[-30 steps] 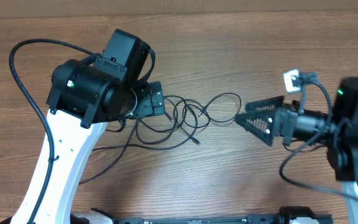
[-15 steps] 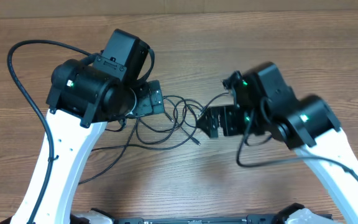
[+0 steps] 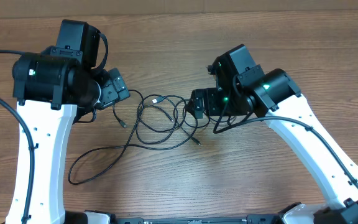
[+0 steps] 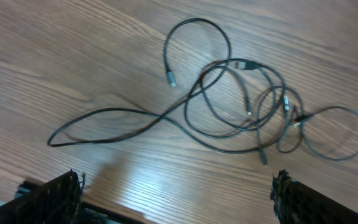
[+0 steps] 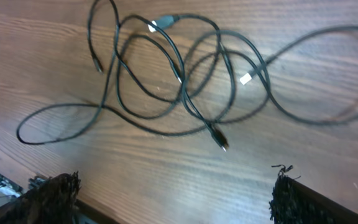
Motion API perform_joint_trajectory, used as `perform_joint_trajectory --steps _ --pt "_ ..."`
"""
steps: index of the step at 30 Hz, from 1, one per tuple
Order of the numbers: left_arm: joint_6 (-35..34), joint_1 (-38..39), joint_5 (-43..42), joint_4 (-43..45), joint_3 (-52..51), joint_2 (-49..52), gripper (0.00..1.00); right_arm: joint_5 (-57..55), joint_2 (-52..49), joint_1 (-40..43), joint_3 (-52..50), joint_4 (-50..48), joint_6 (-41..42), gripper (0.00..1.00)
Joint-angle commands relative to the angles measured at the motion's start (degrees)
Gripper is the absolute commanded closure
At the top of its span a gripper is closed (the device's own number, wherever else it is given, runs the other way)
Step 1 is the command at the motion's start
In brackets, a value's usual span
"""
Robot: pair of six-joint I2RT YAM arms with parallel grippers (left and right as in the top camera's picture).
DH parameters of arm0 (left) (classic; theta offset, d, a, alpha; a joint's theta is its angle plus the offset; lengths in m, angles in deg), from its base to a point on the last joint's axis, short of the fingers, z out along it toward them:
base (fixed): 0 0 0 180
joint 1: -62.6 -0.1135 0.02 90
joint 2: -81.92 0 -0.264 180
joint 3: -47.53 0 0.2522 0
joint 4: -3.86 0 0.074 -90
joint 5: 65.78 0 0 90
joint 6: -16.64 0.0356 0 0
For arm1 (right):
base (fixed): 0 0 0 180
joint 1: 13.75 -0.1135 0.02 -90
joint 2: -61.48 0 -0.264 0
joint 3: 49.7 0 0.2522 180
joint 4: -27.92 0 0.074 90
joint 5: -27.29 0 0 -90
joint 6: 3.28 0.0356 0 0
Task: Untangle cables
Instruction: 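Grasp a cable strand with the right gripper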
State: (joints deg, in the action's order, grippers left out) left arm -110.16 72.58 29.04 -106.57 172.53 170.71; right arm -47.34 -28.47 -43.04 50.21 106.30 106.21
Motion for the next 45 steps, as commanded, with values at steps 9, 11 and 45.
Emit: perform_joint_trajectory --steps 9,11,45 --pt "0.6 -8.7 1.5 0.7 -5.2 0.9 0.0 0.5 -7.4 -1.6 -2.2 -3.3 -7.8 0.19" --pt "0.6 -8.8 1.1 0.7 -5.8 1.4 0.0 -0.8 -9.1 -2.4 -2.2 -3.4 -7.8 0.25" --pt "0.6 -8.8 1.1 0.9 -6.1 3.4 0.0 -9.4 -17.9 -8.9 -10.3 -17.7 -4.5 0.84"
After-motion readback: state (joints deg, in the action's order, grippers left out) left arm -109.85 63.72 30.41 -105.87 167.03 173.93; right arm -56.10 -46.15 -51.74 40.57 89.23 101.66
